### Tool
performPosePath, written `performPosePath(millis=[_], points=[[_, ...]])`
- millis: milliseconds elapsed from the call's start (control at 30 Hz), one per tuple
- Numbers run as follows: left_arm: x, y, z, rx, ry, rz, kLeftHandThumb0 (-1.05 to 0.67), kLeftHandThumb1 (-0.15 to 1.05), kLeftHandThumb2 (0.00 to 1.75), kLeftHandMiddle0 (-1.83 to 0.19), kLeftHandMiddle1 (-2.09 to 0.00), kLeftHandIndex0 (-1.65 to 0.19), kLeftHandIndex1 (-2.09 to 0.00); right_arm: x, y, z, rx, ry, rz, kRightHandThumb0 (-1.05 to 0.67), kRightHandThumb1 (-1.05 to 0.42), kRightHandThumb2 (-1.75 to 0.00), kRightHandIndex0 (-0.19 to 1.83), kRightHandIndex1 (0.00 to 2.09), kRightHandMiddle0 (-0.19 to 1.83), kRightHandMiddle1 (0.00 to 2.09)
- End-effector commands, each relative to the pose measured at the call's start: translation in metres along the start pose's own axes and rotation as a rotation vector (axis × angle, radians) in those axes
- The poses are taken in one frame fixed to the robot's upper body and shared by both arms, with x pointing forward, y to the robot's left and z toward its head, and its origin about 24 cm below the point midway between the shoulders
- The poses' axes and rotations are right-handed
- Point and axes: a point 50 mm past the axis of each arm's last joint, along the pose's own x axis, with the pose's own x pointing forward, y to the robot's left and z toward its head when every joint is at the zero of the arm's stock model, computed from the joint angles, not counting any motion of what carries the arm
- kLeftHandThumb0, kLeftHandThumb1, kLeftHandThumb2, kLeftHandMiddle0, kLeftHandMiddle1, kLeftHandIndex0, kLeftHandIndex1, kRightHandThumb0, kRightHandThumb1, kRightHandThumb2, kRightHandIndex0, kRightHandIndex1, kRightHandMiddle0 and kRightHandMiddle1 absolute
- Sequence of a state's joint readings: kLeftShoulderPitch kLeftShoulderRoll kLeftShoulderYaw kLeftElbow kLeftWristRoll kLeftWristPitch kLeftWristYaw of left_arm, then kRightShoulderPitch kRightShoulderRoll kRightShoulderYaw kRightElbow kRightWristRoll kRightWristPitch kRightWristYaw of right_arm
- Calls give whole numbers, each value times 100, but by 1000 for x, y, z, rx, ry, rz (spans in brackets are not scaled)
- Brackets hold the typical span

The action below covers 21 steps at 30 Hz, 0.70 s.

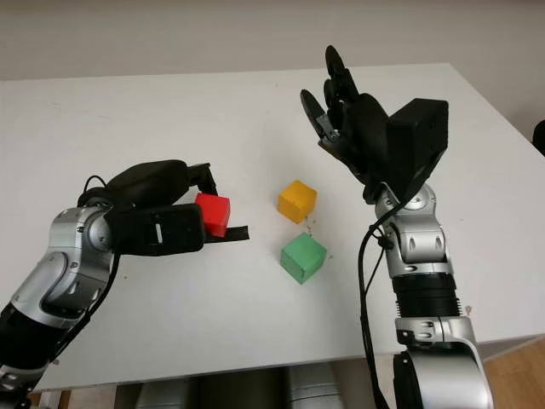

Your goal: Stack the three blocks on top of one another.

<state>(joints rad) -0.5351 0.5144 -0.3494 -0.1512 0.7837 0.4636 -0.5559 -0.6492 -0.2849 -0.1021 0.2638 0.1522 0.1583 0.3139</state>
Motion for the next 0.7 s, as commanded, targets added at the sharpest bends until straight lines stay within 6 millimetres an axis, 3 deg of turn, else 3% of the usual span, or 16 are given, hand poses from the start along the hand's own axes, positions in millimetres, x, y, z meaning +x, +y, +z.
performPosePath(millis=[0,100,200,667], points=[[3,7,6,2,-7,11,-37,96,5,-47,-7,-37,-155,1,2,4,-3,-17,0,-62,-105,-43,-19,4,-14,6],[5,6,5,-17,11,-14,-35,96,5,-58,-15,-41,-156,1,3,4,-1,-15,-4,-62,-105,-43,-18,4,-13,6],[7,6,5,-17,26,-33,-35,95,5,-50,-14,-41,-152,0,3,4,1,-18,-5,-61,-105,-43,-18,4,-13,6],[12,1,4,-30,21,-64,-34,95,5,-48,-13,-39,-152,-2,2,4,-1,-16,-14,-60,-105,-44,-19,4,-14,5]])
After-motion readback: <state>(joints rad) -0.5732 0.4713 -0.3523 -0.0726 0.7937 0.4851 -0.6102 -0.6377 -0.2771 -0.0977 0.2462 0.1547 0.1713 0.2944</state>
